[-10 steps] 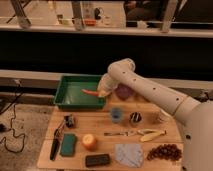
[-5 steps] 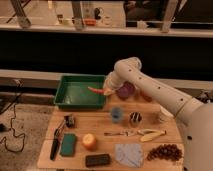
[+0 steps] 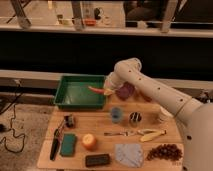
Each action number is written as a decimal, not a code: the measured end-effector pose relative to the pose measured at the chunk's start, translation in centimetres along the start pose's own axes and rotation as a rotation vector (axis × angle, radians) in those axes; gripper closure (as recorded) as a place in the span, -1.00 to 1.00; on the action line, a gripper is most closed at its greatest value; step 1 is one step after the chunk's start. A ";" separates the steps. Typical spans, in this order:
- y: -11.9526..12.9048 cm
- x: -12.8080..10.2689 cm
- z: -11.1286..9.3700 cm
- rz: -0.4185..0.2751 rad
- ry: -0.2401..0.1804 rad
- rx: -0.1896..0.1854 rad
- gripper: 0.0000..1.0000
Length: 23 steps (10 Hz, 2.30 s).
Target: Place pepper in purple bowl
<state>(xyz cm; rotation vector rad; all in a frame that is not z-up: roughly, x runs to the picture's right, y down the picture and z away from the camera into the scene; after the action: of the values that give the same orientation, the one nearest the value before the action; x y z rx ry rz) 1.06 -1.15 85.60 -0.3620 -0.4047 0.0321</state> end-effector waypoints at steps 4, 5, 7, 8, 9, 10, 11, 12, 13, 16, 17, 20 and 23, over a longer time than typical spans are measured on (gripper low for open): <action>-3.9 0.9 1.7 0.044 0.014 0.044 1.00; -3.9 1.6 1.7 0.056 0.022 0.050 1.00; -4.0 3.9 0.7 0.093 0.051 0.078 1.00; -3.9 5.0 0.3 0.107 0.066 0.085 1.00; -3.7 6.3 -0.3 0.123 0.087 0.095 1.00; -3.6 7.1 -0.4 0.138 0.102 0.098 1.00; -3.6 7.4 -0.4 0.145 0.110 0.099 1.00; -3.7 7.8 -0.2 0.151 0.124 0.098 1.00; -4.0 8.1 0.1 0.155 0.134 0.095 1.00; -5.7 9.3 0.7 0.176 0.164 0.102 1.00; -6.1 9.9 0.6 0.185 0.170 0.106 1.00; -6.1 11.5 -0.2 0.226 0.191 0.130 1.00; -5.4 11.9 -0.9 0.245 0.198 0.143 1.00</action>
<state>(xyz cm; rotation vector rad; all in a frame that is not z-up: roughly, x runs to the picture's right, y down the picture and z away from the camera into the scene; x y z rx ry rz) 12.18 -5.28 91.23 -0.2687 -0.1590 0.2609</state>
